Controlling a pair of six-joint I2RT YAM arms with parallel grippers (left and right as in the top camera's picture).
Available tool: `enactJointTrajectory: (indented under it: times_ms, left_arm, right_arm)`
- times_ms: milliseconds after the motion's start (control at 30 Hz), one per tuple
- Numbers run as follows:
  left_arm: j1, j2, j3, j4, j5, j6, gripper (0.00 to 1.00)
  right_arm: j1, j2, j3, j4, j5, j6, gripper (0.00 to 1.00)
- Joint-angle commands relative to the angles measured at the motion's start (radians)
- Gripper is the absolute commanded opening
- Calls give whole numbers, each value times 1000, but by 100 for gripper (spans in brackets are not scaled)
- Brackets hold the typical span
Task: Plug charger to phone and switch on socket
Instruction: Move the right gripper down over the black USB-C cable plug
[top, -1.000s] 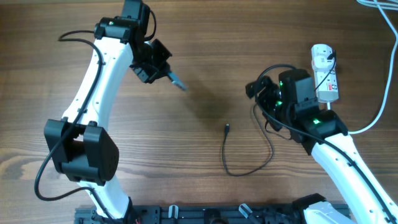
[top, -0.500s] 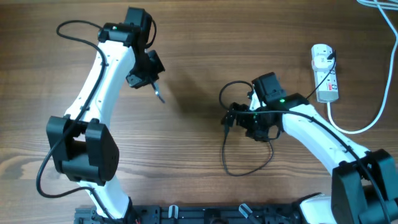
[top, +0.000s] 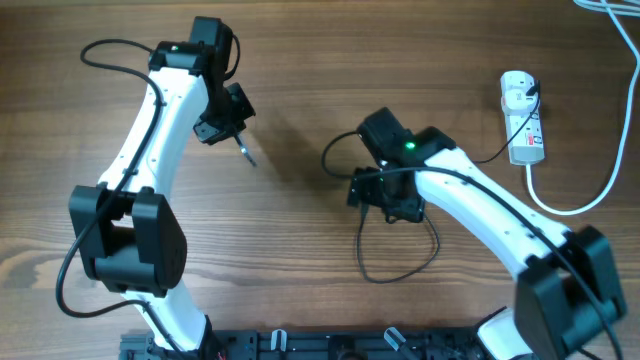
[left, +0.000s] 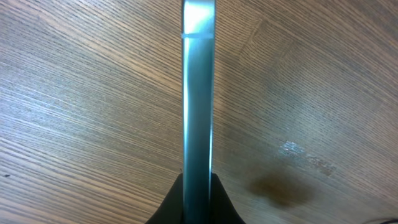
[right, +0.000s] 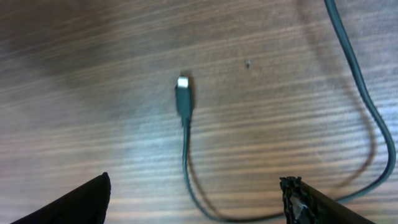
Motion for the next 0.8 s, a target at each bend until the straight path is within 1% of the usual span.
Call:
enactJointTrajectory:
  times_ms: [0,67,100,133,200,267,300,333,367,567,633,667,700,733,767]
  left_arm:
    - [20,-25,-2,-5,34,19,4]
    - [23,-25,-2,-6,34,19,4]
    - [25,-25,-2,-6,34,19,4]
    - [25,-25,-2,-6,34,19,4]
    - [25,-25,-2,-7,34,19,4]
    - [25,-25,-2,-10,34,19,4]
    - [25,-25,-2,-11,34,19,4]
    - [25,-25,-2,-14,34,19,4]
    - [26,-25,-2,-15,34,19,4]
    - [25,-25,-2,-14,34,19,4]
    - [25,-25,-2,-14,34,19,4]
    - [25,-25,-2,-14,34,19,4]
    - [25,-25,-2,-14,34,19,4]
    - [25,-25,-2,-14,34,19,4]
    - [25,-25,-2,-14,35,19,4]
  right_arm:
    - [31,101,6,0,47,28,90]
    - [34,124,6,16,14,14,90]
    - [34,126,6,26,-6,1,89]
    - [34,125,6,43,-6,5,84]
    - [34,126,6,49,-19,71,84]
    - [35,126,6,57,-15,102,85]
    - [35,126,6,60,-6,108,87]
    - [35,126,6,66,-3,105,98]
    - [35,126,6,70,-4,105,100]
    - [35,126,6,71,-4,104,100]
    - [35,126,5,65,-4,74,100]
    - [35,126,5,56,-4,67,99]
    - [35,127,5,55,-4,68,89]
    - [39,127,5,55,-3,68,83]
    - [45,127,5,55,-1,69,82]
